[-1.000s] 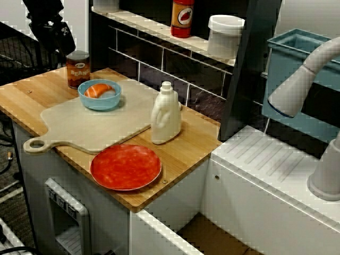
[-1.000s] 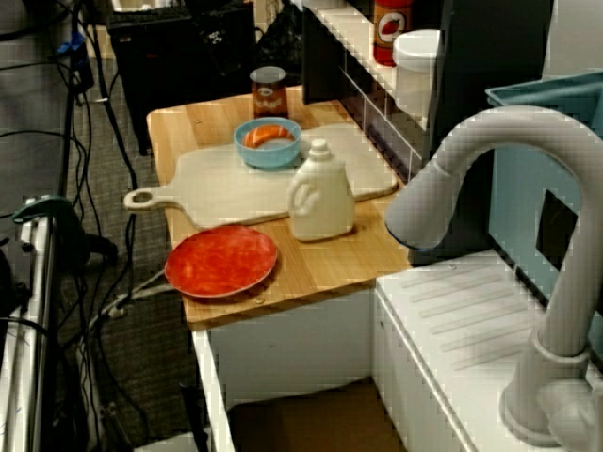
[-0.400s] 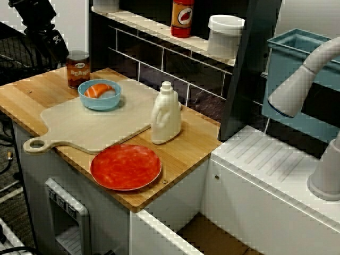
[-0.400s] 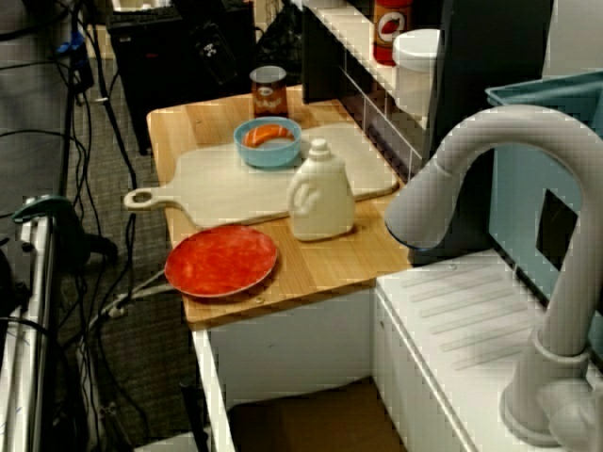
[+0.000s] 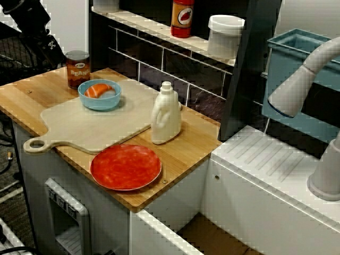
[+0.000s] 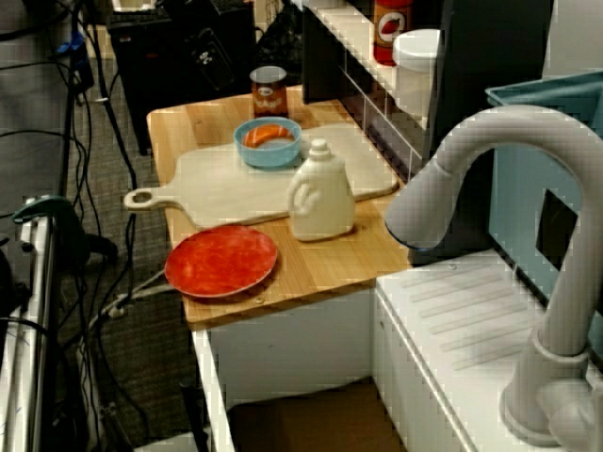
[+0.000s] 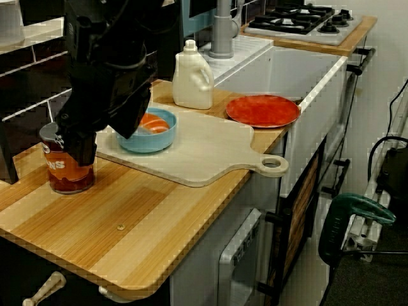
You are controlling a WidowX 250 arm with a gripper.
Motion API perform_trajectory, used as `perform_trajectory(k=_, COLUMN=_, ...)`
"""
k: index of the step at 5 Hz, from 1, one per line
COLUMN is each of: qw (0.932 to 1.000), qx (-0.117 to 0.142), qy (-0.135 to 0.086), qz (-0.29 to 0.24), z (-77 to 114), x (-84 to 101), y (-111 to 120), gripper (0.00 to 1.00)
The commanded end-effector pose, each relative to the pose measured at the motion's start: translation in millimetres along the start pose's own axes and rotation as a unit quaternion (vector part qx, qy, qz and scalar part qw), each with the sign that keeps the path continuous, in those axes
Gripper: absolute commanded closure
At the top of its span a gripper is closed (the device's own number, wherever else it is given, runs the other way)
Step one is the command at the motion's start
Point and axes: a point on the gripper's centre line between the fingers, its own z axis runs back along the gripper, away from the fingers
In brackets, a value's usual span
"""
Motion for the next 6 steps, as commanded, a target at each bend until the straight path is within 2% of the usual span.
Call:
perform_trajectory(k=1, qw=0.9988, qx=0.027, qy=-0.041, qz=0.009, z=11.6, x=-7.1, y=12, gripper=1.00)
perform_trajectory(k=3, qw=0.9988, qx=0.024, qy=-0.041, qz=0.012, z=7.5, x=-5.6, y=9, gripper=1.00)
perform_trajectory(k=4, qw=0.9983, qx=0.023, qy=-0.049, qz=0.022, z=5.4, x=-4.4, y=9, gripper=1.00)
perform_trajectory(k=6, qw=0.9981, qx=0.036, qy=-0.044, qz=0.023, z=-13.6, x=3.9, y=-1, gripper=1.00)
